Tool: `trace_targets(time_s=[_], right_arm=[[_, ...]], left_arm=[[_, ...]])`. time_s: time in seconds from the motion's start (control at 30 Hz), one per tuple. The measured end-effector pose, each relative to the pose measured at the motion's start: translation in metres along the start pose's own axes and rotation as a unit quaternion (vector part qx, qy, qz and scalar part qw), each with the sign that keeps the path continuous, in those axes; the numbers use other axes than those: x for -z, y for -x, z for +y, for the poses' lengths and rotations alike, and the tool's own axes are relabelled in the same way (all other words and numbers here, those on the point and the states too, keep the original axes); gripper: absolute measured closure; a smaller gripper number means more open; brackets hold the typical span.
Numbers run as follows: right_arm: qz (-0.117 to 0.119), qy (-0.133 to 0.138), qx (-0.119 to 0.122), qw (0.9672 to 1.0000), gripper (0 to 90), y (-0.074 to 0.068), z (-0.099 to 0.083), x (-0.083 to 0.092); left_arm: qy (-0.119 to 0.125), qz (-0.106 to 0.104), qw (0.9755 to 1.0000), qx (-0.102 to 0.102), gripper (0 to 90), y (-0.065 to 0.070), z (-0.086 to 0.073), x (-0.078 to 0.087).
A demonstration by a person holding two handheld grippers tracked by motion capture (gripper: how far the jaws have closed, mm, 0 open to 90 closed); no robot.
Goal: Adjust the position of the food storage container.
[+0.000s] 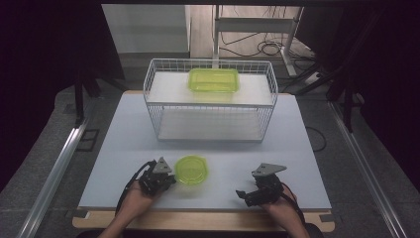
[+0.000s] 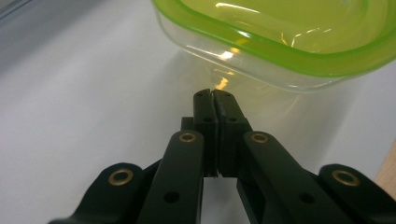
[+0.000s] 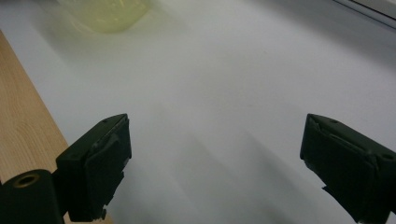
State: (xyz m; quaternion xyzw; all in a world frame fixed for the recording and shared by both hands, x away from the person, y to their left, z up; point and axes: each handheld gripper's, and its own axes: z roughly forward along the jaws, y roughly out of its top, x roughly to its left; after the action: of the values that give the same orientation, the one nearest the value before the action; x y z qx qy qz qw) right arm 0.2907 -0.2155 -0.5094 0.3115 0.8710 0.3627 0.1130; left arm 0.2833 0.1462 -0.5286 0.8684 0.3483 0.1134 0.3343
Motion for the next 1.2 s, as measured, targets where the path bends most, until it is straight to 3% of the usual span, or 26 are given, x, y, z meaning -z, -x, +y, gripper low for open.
trace_targets(time_s=[0.37,0.57,0.63,0.77,0.93,1.0,1.07,1.2], right_arm=[[0.0,0.001,0.004,1.0,9.1,0.0,0.0,-0.001],[0.0,0.003,0.005,1.0,9.1,0.0,-0.001,0.0],[0.001,0.003,0.007,1.0,9.1,0.0,-0.001,0.0],[0.001,0.004,0.011,0.9999,9.1,0.0,0.0,0.0],[0.008,0.016,0.024,0.9995,7.0,-0.002,0.001,0.002],[0.016,0.026,0.018,0.9994,5.4,-0.001,0.001,0.004],[0.019,0.032,0.015,0.9992,4.4,-0.001,0.002,0.005],[0.025,0.041,0.005,0.9989,2.8,0.0,0.002,0.006]], left_arm=[[-0.001,-0.008,0.9994,-0.033,89.0,0.017,0.022,-0.018],[-0.001,-0.001,0.9992,-0.04,84.5,0.02,0.021,-0.015],[0.004,0.005,0.9994,-0.035,79.0,0.017,0.019,-0.007],[0.025,0.011,0.9994,-0.023,58.6,0.016,0.015,0.015],[0.046,0.017,0.9988,-0.01,35.6,0.024,0.005,0.039],[0.045,0.024,0.9987,-0.009,24.4,0.029,-0.002,0.043],[0.041,0.033,0.9986,-0.007,19.4,0.033,-0.008,0.046],[0.051,0.024,0.9984,0.005,9.9,0.036,-0.02,0.051]])
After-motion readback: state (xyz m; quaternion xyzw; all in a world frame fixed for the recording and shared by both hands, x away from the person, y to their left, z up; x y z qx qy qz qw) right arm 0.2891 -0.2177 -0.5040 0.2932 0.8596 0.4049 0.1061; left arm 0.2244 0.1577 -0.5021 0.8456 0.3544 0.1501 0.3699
